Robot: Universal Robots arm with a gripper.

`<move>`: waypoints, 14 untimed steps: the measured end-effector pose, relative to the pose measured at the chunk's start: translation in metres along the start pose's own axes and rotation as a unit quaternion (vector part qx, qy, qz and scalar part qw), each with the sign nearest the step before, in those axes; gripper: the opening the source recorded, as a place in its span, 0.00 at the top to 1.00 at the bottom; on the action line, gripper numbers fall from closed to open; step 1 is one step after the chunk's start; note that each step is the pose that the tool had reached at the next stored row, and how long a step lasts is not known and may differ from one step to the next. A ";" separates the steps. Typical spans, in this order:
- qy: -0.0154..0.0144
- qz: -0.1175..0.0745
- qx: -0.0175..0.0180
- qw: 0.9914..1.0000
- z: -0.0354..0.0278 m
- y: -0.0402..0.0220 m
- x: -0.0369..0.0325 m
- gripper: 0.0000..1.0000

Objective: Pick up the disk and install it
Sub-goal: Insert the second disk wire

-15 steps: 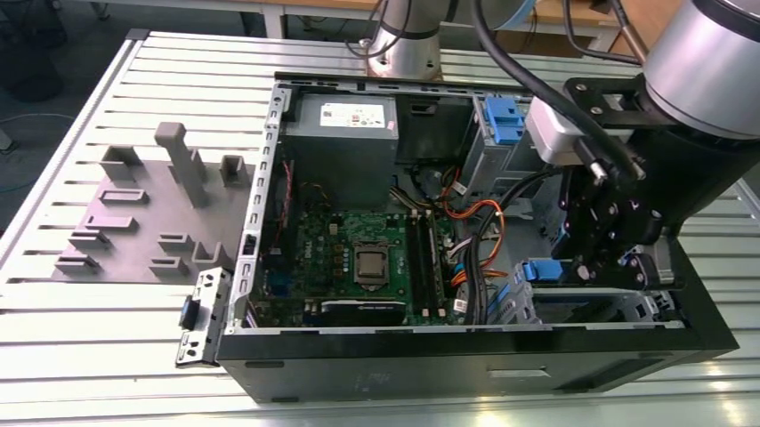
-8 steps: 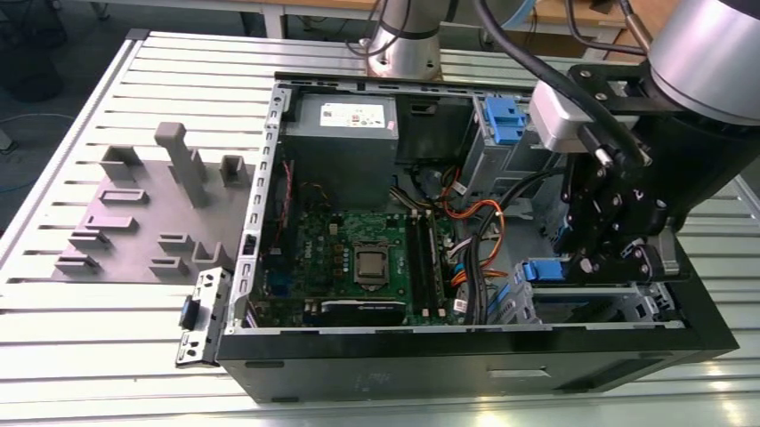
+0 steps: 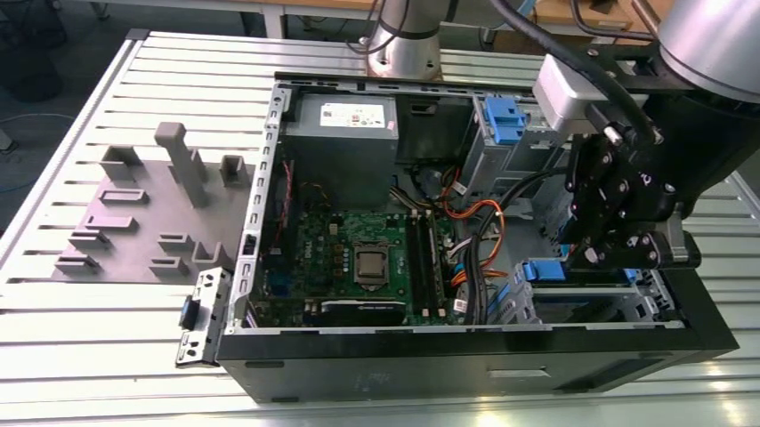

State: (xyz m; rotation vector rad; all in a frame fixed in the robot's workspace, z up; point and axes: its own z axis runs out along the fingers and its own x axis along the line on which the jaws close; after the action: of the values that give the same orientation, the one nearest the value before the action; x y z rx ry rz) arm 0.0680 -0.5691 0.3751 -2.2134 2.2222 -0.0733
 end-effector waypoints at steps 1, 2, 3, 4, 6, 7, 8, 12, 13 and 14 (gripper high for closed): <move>0.000 0.000 0.000 1.000 0.0000 0.0000 0.0000 0.69; 0.000 0.000 0.000 1.000 0.0000 0.0000 0.0000 0.69; 0.000 0.000 0.000 1.000 0.0000 0.0000 0.0000 0.69; 0.000 0.000 0.000 1.000 -0.0001 0.0000 0.0000 0.69; 0.000 0.000 0.000 1.000 -0.0002 0.0000 0.0000 0.69; 0.000 0.000 0.000 1.000 -0.0001 0.0000 0.0000 0.69; 0.000 0.000 0.000 1.000 -0.0002 0.0000 -0.0001 0.69; 0.000 0.000 0.000 1.000 -0.0002 -0.0010 -0.0007 0.69; 0.000 0.000 0.000 1.000 -0.0002 -0.0016 -0.0012 0.69; 0.000 0.000 0.000 1.000 -0.0001 -0.0023 -0.0020 0.69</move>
State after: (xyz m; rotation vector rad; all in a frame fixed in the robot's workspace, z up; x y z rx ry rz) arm 0.0704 -0.5672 0.3753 -2.2138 2.2229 -0.0729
